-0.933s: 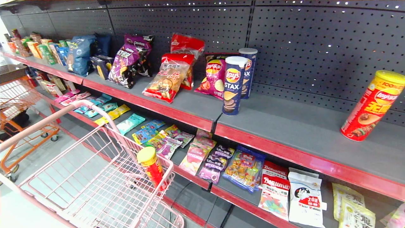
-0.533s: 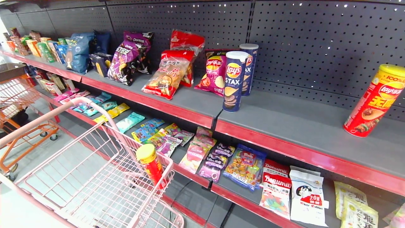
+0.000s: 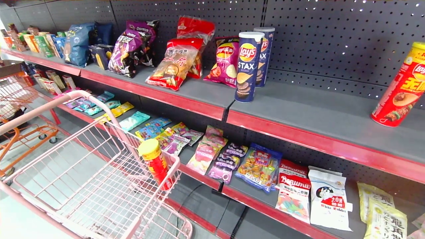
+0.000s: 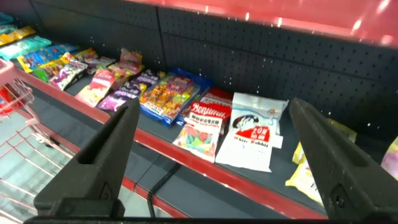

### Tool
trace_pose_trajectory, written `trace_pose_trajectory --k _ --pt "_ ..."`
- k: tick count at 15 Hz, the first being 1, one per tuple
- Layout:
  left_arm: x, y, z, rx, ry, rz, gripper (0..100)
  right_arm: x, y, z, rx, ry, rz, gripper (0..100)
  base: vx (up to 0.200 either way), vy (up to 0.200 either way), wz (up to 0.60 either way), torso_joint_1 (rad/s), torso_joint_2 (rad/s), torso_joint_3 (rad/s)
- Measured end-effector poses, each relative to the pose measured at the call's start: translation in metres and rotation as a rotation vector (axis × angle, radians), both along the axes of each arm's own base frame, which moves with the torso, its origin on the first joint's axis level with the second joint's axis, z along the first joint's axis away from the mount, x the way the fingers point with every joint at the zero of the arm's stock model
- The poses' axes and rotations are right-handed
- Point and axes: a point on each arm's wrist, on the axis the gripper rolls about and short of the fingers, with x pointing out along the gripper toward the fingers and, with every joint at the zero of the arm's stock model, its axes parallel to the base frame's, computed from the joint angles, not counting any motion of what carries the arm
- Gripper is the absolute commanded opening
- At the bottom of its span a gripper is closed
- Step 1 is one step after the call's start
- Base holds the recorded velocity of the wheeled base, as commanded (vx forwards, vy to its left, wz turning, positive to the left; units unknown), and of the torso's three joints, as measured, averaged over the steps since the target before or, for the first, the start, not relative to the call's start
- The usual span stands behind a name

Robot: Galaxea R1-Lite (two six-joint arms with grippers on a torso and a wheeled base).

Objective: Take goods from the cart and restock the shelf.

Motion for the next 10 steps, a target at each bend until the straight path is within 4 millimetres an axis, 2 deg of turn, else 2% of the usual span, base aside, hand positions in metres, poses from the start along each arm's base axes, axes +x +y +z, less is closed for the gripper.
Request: trace_pose_trajectory --k 5,10 --pt "0.0 -0.0001 0.0 0.002 0.003 -0.003 100 0.0 0.0 -0.0001 0.0 0.001 0.0 100 0.0 0.0 0.0 -0.155 0.47 0.316" --pt "-0.0006 0.0 0.0038 -0.019 -0.008 -0.006 100 0.0 0.0 0.0 0.0 0.0 0.0 100 0.0 0.0 0.0 -0.021 0.06 0.042"
